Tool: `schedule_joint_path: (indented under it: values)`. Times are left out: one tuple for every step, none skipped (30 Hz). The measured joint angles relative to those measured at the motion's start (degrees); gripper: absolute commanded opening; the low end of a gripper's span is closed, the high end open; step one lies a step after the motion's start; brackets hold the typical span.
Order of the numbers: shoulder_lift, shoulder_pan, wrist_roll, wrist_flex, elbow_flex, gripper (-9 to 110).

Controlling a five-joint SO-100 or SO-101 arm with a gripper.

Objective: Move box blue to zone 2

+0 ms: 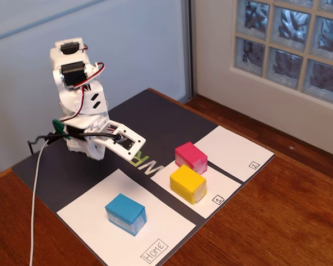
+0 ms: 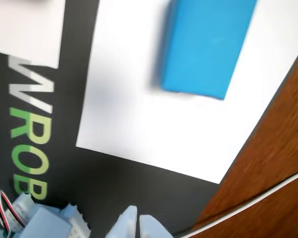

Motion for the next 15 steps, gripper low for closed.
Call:
schedule_joint_path:
  values:
    - [-1.32, 0.35, 0.00, 0.09, -1.23, 0]
    - [-3.25, 0.70, 0.00, 0.09, -3.60, 0]
    - [-5.27, 0.88, 0.00, 0.00, -5.54, 0]
    - [-7.12, 0.79, 0.18, 0.00, -7.03, 0]
    - [-8.88, 0.53, 0.53, 0.00, -8.53, 0]
    - [-10.55, 0.18, 0.97, 0.00, -10.11, 0]
    - [-12.22, -0.26, 1.23, 0.00, -11.69, 0]
    - [-13.80, -0.62, 1.41, 0.00, -13.27, 0]
    - [-15.47, -0.97, 1.41, 0.00, -14.85, 0]
    - [-17.05, -1.41, 1.41, 0.00, -16.52, 0]
    - [-18.46, -1.93, 1.23, 0.00, -18.02, 0]
    - [-20.13, -2.37, 0.97, 0.18, -19.69, 0]
    - [-21.71, -2.72, 0.70, 0.35, -21.27, 0]
    - [-23.12, -3.25, 0.35, 0.70, -22.76, 0]
    - [-24.43, -3.60, -0.18, 0.97, -24.08, 0]
